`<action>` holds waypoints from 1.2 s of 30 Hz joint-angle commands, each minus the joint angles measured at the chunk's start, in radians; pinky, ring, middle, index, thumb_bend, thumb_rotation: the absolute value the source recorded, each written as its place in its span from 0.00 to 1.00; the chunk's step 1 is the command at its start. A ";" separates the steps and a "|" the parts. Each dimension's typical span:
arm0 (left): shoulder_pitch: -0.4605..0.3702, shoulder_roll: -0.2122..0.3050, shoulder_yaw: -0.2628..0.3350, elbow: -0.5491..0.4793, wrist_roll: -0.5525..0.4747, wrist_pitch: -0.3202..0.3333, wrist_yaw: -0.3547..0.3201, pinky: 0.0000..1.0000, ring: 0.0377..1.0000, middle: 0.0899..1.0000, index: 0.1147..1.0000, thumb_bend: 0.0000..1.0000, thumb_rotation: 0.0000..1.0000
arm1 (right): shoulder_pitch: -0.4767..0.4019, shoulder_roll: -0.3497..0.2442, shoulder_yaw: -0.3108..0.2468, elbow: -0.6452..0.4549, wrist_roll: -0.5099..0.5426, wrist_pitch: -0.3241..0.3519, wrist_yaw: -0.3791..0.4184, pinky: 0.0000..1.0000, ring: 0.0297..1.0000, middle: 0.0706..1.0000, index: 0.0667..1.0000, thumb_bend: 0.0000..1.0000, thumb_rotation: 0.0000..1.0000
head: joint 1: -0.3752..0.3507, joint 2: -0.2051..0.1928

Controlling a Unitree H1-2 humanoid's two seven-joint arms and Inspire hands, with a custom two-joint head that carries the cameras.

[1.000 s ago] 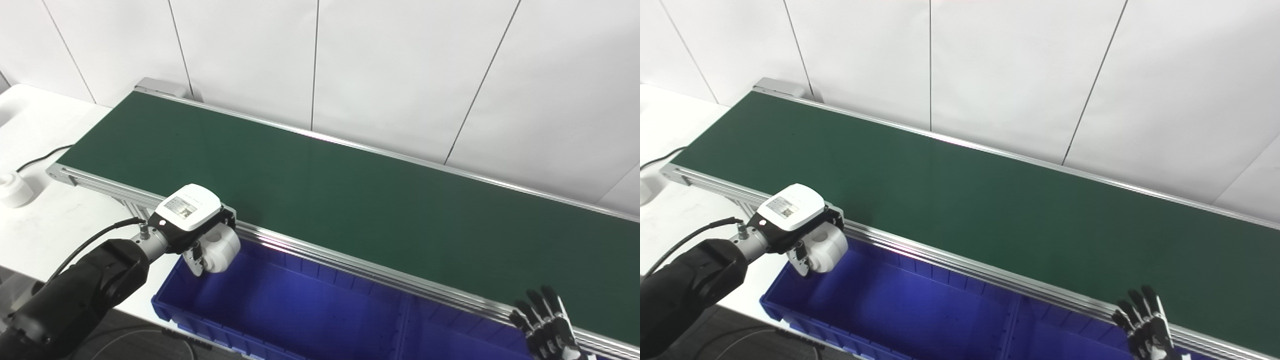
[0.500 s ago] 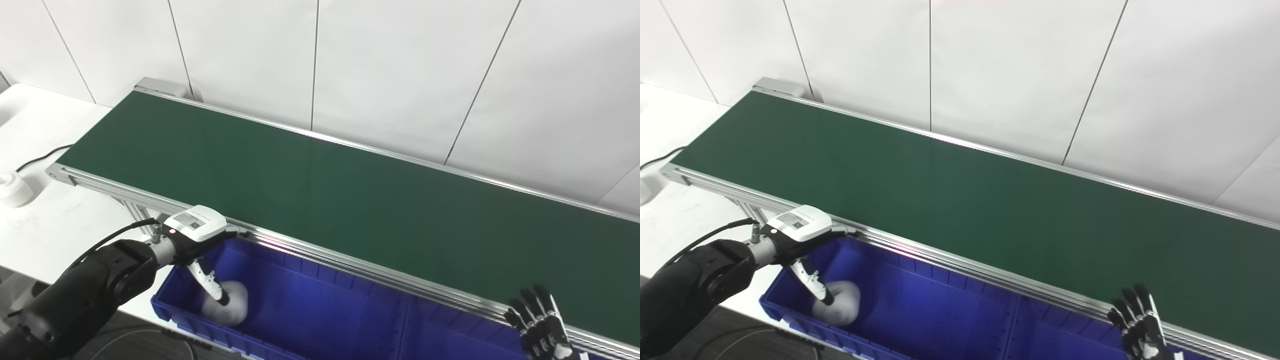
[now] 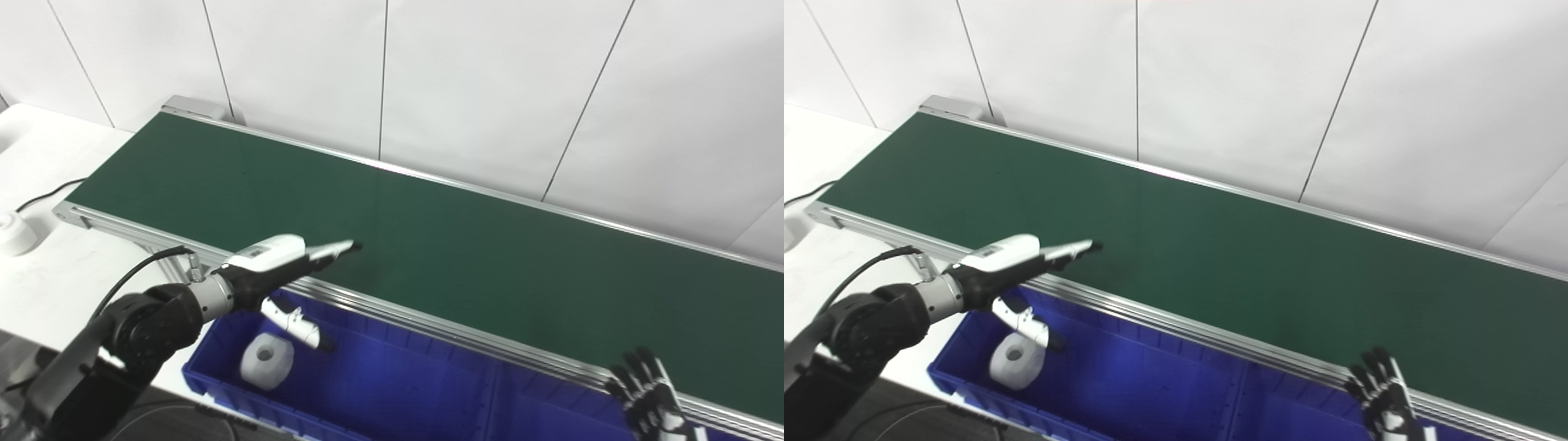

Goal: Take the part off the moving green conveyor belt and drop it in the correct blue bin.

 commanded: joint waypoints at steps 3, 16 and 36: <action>0.008 -0.159 0.044 -0.074 -0.192 0.031 0.113 0.95 1.00 1.00 1.00 0.95 0.76 | -0.008 0.044 0.044 -0.067 -0.088 0.018 -0.032 0.86 0.90 0.92 0.95 0.91 0.95 | -0.129 0.002; -0.011 -0.414 -0.044 0.109 -0.338 0.052 0.187 1.00 1.00 1.00 1.00 0.92 0.79 | -0.001 0.137 0.128 -0.097 -0.287 0.068 -0.107 0.91 0.95 0.95 1.00 0.89 1.00 | -0.381 -0.007; 0.093 -0.558 -0.153 0.106 -0.152 -0.115 0.408 1.00 1.00 1.00 1.00 0.79 0.89 | 0.038 0.135 0.122 -0.148 -0.269 0.071 -0.113 0.95 0.96 0.98 1.00 0.89 1.00 | -0.346 -0.009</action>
